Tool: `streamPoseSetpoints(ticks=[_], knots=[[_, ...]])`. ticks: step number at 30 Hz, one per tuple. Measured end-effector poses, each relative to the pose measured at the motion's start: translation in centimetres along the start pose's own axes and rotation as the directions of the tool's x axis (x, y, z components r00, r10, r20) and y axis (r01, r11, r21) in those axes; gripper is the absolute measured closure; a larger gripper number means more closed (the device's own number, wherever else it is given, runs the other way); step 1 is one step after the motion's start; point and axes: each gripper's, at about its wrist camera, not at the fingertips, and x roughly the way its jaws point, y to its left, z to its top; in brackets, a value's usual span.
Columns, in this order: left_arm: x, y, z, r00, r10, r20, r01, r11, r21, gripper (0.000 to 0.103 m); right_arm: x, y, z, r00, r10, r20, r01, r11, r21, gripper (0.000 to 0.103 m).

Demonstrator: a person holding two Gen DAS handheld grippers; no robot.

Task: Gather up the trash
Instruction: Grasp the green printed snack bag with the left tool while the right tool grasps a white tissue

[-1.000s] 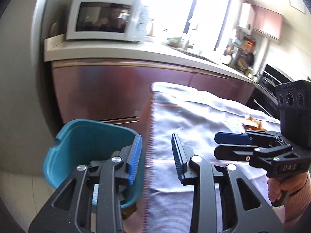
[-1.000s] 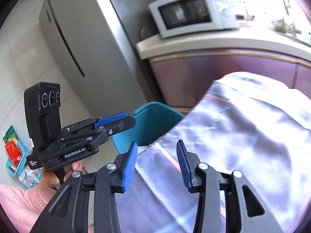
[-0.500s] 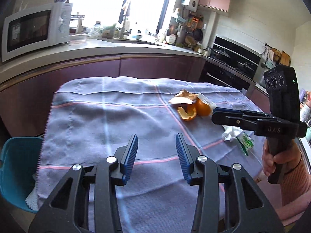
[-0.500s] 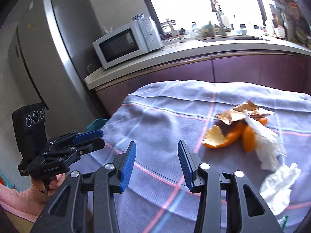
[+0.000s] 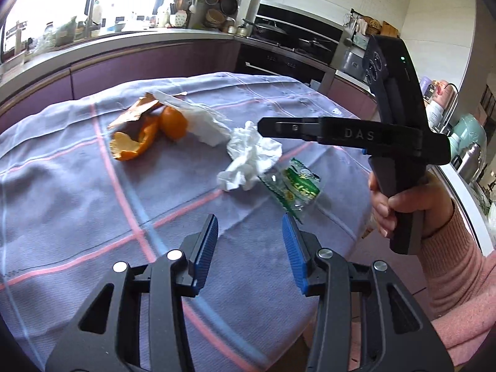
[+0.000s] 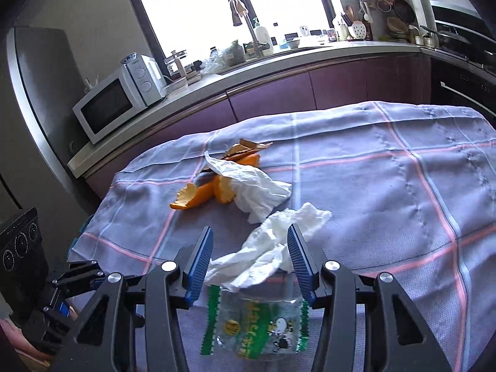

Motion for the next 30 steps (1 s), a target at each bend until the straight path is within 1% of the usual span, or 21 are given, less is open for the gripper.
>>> streamPoseSetpoints(ticks=[3, 5, 8, 16, 18, 20, 22, 23, 27, 29, 30], knots=[[2.0, -0.8, 0.5, 0.998, -0.051, -0.041, 0.050, 0.999, -0.010, 0.060, 0.6, -1.0, -0.4, 1.000, 0.006, -0.019, -0.006, 1.000, 0.023, 0.055], [3.3, -1.2, 0.8, 0.996, -0.061, -0.067, 0.060, 0.998, -0.018, 0.060, 0.7, -1.4, -0.7, 1.000, 0.015, -0.022, -0.015, 0.999, 0.035, 0.055], [4.9, -1.2, 1.0, 0.989, -0.112, -0.100, 0.107, 0.993, -0.052, 0.061, 0.9, -1.8, -0.8, 0.999, 0.029, -0.025, -0.028, 0.999, 0.045, 0.055], [7.5, -0.4, 2.5, 0.978, -0.171, -0.120, 0.154, 0.979, -0.136, 0.062, 1.1, -2.1, -0.8, 0.998, 0.055, -0.027, -0.054, 0.997, 0.056, 0.055], [7.9, -0.1, 2.7, 0.976, -0.180, -0.123, 0.160, 0.974, -0.157, 0.069, 1.2, -2.1, -0.9, 0.998, 0.060, -0.030, -0.058, 0.997, 0.057, 0.055], [8.3, 0.0, 2.8, 0.974, -0.185, -0.133, 0.162, 0.972, -0.171, 0.084, 1.4, -2.2, -0.9, 0.997, 0.065, -0.035, -0.063, 0.996, 0.061, 0.055], [8.4, 0.1, 2.8, 0.971, -0.201, -0.127, 0.176, 0.967, -0.182, 0.092, 1.6, -2.2, -1.0, 0.997, 0.069, -0.040, -0.066, 0.996, 0.068, 0.055], [8.4, 0.2, 2.8, 0.972, -0.200, -0.126, 0.175, 0.967, -0.186, 0.095, 1.8, -2.3, -1.1, 0.997, 0.070, -0.045, -0.067, 0.995, 0.071, 0.055], [8.2, 0.6, 2.9, 0.976, -0.188, -0.112, 0.164, 0.967, -0.195, 0.095, 2.0, -2.3, -1.3, 0.996, 0.075, -0.053, -0.070, 0.994, 0.080, 0.060], [7.6, 0.8, 2.7, 0.978, -0.183, -0.102, 0.160, 0.967, -0.198, 0.096, 2.0, -2.4, -1.3, 0.995, 0.078, -0.055, -0.072, 0.993, 0.089, 0.067], [7.3, 0.8, 2.7, 0.978, -0.183, -0.098, 0.161, 0.967, -0.199, 0.096, 2.0, -2.4, -1.4, 0.995, 0.079, -0.054, -0.074, 0.993, 0.090, 0.069]])
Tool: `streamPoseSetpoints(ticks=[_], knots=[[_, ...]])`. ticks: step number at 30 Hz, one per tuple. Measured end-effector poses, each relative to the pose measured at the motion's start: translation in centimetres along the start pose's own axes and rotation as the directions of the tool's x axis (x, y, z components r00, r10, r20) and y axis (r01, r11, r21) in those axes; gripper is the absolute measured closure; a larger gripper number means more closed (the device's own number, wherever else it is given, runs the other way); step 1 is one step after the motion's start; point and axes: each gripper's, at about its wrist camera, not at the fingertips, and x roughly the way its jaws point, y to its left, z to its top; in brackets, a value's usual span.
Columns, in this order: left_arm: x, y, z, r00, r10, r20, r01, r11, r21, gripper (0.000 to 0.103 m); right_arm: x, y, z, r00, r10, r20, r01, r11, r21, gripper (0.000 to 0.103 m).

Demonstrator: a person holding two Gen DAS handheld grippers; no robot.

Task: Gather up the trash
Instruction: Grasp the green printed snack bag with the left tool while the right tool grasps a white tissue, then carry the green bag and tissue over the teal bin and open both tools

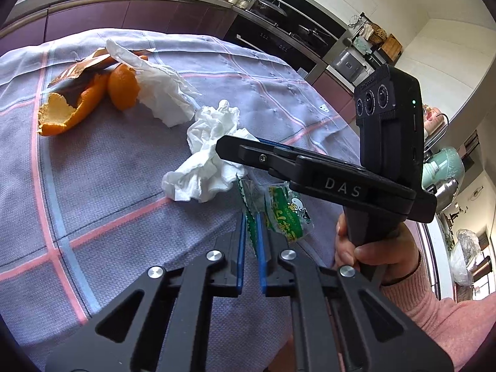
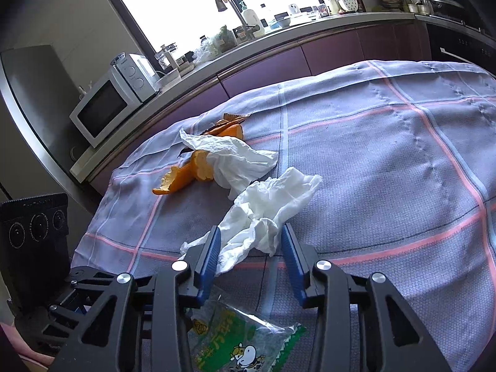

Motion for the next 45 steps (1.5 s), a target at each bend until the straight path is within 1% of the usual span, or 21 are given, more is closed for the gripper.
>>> streamPoseSetpoints(ticks=[3, 8, 11, 19, 23, 29, 35, 40, 45], knots=[[-0.8, 0.0, -0.1, 1.000, 0.008, 0.014, -0.008, 1.000, 0.001, 0.096, -0.2, -0.1, 0.0, 1.000, 0.004, 0.002, -0.004, 1.000, 0.006, 0.076], [-2.4, 0.6, -0.5, 0.999, 0.017, 0.040, -0.017, 1.000, -0.015, 0.096, -0.4, -0.1, 0.0, 1.000, 0.005, 0.013, -0.005, 1.000, 0.007, 0.093], [-3.8, 1.2, -0.6, 0.997, 0.024, 0.068, -0.022, 0.999, -0.031, 0.096, -0.7, 0.2, 0.1, 1.000, 0.010, 0.027, -0.010, 1.000, 0.005, 0.095], [-8.4, 2.8, -1.3, 0.988, 0.060, 0.144, -0.051, 0.996, -0.067, 0.096, -2.4, 1.7, 0.7, 0.996, 0.029, 0.079, -0.027, 0.999, -0.024, 0.097], [-10.6, 3.6, -1.8, 0.980, 0.075, 0.184, -0.060, 0.994, -0.088, 0.096, -3.4, 2.9, 1.0, 0.994, 0.037, 0.100, -0.032, 0.998, -0.053, 0.097], [-14.1, 4.9, -2.9, 0.966, 0.111, 0.233, -0.086, 0.989, -0.118, 0.096, -4.2, 4.7, 1.2, 0.992, 0.062, 0.107, -0.052, 0.994, -0.095, 0.097], [-17.4, 6.4, -3.8, 0.945, 0.155, 0.287, -0.112, 0.980, -0.163, 0.096, -3.7, 7.0, 1.0, 0.992, 0.098, 0.083, -0.086, 0.987, -0.134, 0.097], [-20.0, 8.0, -4.8, 0.926, 0.198, 0.322, -0.136, 0.969, -0.205, 0.096, -2.7, 9.2, 0.7, 0.988, 0.142, 0.055, -0.131, 0.978, -0.162, 0.097], [-23.2, 9.5, -6.2, 0.900, 0.253, 0.356, -0.168, 0.953, -0.251, 0.096, -1.2, 12.2, 0.8, 0.979, 0.201, 0.023, -0.193, 0.960, -0.203, 0.097]])
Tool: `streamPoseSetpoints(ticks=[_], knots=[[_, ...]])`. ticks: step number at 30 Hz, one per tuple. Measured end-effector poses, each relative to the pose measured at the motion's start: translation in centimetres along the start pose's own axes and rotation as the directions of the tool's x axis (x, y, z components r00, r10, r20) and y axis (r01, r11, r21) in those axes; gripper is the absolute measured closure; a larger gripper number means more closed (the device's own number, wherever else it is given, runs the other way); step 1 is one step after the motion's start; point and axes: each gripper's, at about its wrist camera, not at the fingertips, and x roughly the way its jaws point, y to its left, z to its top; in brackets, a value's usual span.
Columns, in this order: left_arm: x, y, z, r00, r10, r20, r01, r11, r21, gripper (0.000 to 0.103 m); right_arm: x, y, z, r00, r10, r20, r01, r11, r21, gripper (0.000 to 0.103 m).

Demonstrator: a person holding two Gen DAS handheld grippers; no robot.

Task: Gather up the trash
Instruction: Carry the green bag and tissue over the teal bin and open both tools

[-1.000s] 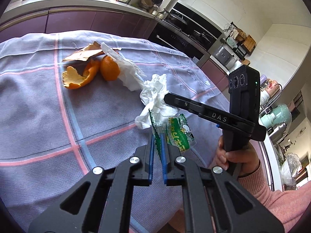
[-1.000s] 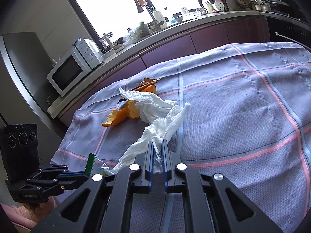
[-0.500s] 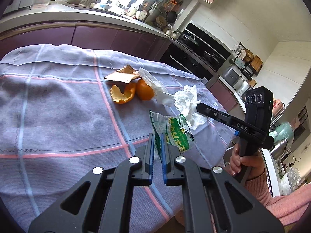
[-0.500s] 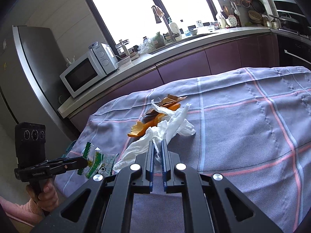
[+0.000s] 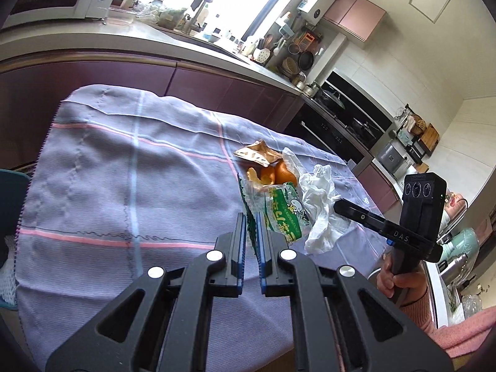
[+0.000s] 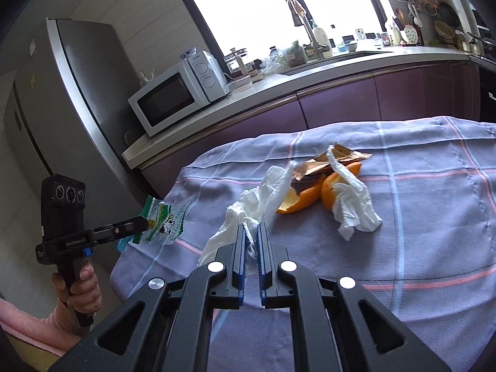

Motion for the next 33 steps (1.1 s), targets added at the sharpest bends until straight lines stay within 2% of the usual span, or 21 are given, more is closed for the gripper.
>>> streamPoseSetpoints(ticks=[7, 12, 17, 20, 26, 33], knots=[[-4.8, 3.1, 0.1, 0.992, 0.098, 0.075, -0.095, 0.995, -0.043, 0.096, 4.2, 4.2, 1.5, 0.994, 0.105, -0.043, -0.108, 0.991, -0.075, 0.097], [-8.9, 5.5, 0.1, 0.972, 0.195, 0.134, -0.186, 0.979, -0.079, 0.096, 7.5, 8.0, 2.8, 0.981, 0.178, -0.082, -0.188, 0.972, -0.141, 0.097], [-12.6, 8.4, 0.2, 0.940, 0.293, 0.176, -0.272, 0.953, -0.136, 0.096, 11.4, 12.0, 3.7, 0.962, 0.236, -0.135, -0.260, 0.945, -0.200, 0.097], [-14.5, 10.0, 0.1, 0.915, 0.355, 0.193, -0.327, 0.931, -0.164, 0.096, 13.7, 14.3, 3.8, 0.950, 0.264, -0.169, -0.297, 0.929, -0.221, 0.097], [-16.7, 13.2, -0.4, 0.868, 0.461, 0.182, -0.423, 0.881, -0.213, 0.096, 17.7, 17.6, 3.7, 0.917, 0.316, -0.244, -0.370, 0.903, -0.220, 0.097], [-17.3, 16.5, -1.2, 0.838, 0.527, 0.142, -0.481, 0.836, -0.263, 0.096, 21.6, 20.6, 3.0, 0.896, 0.314, -0.314, -0.394, 0.889, -0.235, 0.097]])
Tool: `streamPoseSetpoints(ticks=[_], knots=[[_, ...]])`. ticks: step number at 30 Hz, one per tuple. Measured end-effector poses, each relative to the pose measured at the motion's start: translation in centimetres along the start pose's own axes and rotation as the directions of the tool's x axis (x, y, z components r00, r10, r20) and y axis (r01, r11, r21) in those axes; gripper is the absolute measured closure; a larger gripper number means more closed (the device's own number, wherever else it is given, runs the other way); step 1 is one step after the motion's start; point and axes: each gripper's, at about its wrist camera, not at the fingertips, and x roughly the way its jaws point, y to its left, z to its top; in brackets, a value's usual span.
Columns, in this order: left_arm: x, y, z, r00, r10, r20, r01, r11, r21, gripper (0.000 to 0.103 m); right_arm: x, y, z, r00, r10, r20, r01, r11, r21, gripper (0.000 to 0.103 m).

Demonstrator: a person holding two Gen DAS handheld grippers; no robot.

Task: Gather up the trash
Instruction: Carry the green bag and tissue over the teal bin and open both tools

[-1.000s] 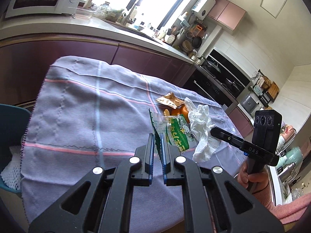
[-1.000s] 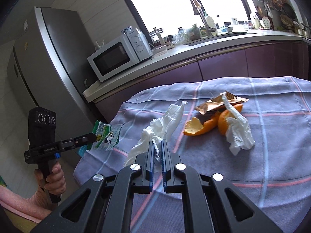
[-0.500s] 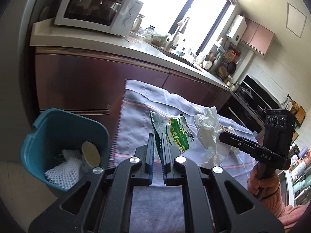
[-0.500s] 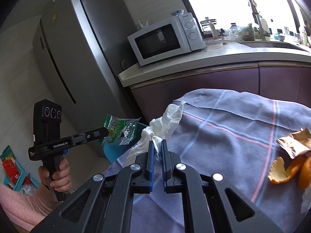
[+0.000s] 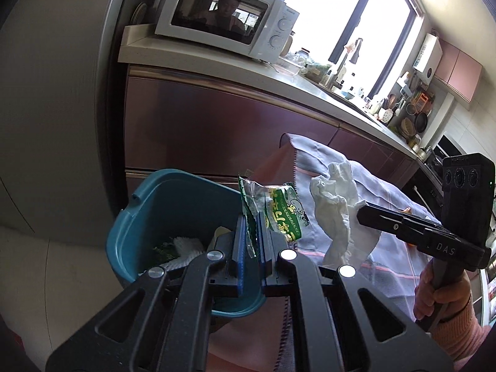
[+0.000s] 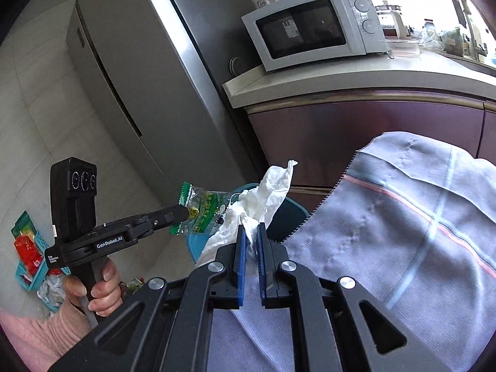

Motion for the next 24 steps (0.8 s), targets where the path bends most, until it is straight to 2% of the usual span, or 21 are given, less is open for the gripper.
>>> streamPoseSetpoints(ticks=[7, 14, 18, 24], knots=[[2.5, 2.6, -0.4, 0.997, 0.072, -0.041, -0.073, 0.996, -0.044, 0.096, 4.4, 0.6, 0.3, 0.997, -0.004, -0.076, 0.004, 1.000, -0.005, 0.096], [4.8, 4.5, -0.6, 0.991, 0.111, -0.081, -0.116, 0.991, -0.068, 0.096, 7.9, 0.9, 0.0, 0.989, -0.016, -0.146, 0.015, 1.000, -0.006, 0.093], [5.9, 5.0, -1.0, 0.985, 0.136, -0.105, -0.144, 0.987, -0.071, 0.095, 8.9, 1.1, -0.1, 0.984, -0.024, -0.178, 0.023, 1.000, -0.007, 0.090], [7.3, 5.1, -1.4, 0.980, 0.155, -0.122, -0.162, 0.985, -0.056, 0.092, 8.8, 1.0, -0.4, 0.984, -0.024, -0.175, 0.023, 1.000, -0.008, 0.086]])
